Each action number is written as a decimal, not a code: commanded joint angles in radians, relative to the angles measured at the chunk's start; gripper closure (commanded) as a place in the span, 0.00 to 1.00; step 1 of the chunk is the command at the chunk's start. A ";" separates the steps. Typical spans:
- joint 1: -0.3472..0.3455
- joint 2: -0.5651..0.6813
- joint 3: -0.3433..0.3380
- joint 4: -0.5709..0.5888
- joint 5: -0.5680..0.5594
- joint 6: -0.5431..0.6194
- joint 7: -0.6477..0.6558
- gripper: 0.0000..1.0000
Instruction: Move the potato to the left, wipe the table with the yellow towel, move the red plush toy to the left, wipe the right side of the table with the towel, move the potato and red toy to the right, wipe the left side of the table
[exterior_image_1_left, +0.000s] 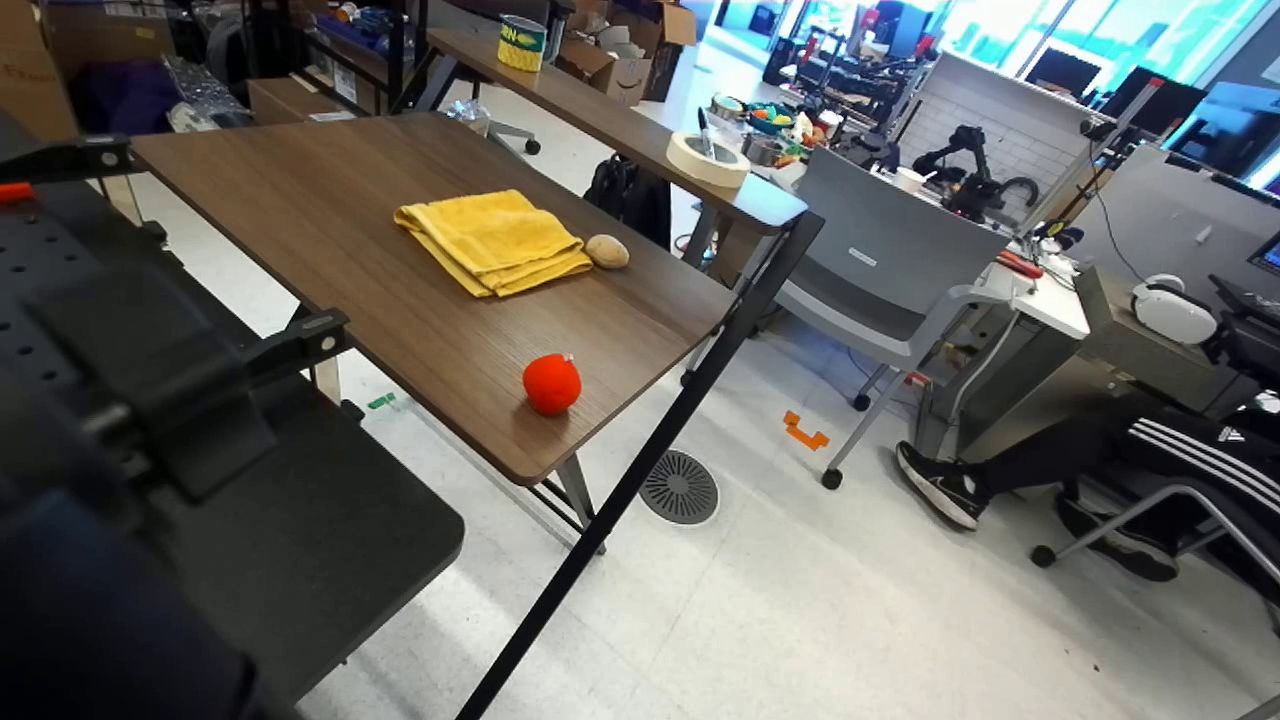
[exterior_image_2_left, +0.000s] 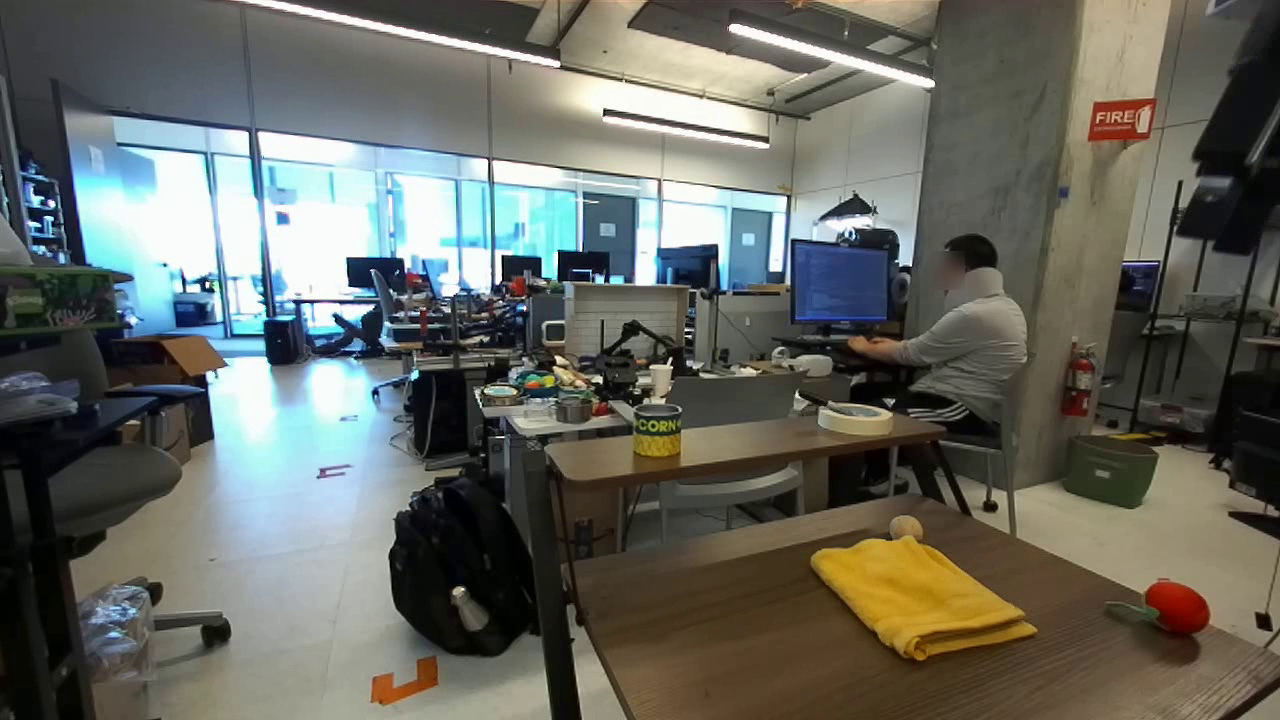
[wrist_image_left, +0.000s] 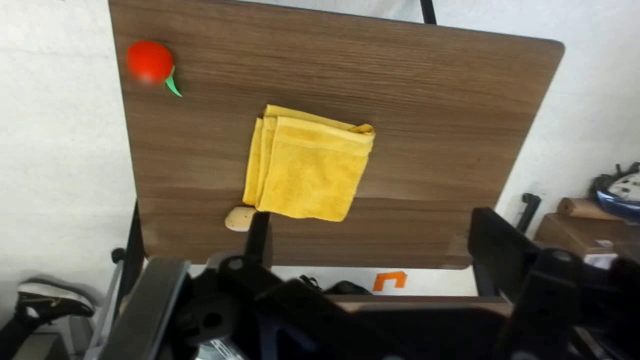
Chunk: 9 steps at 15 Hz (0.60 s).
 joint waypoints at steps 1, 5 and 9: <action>-0.071 0.261 0.036 0.155 -0.080 -0.019 0.136 0.00; -0.084 0.530 0.032 0.354 -0.031 -0.173 0.142 0.00; -0.091 0.531 0.038 0.322 -0.054 -0.128 0.142 0.00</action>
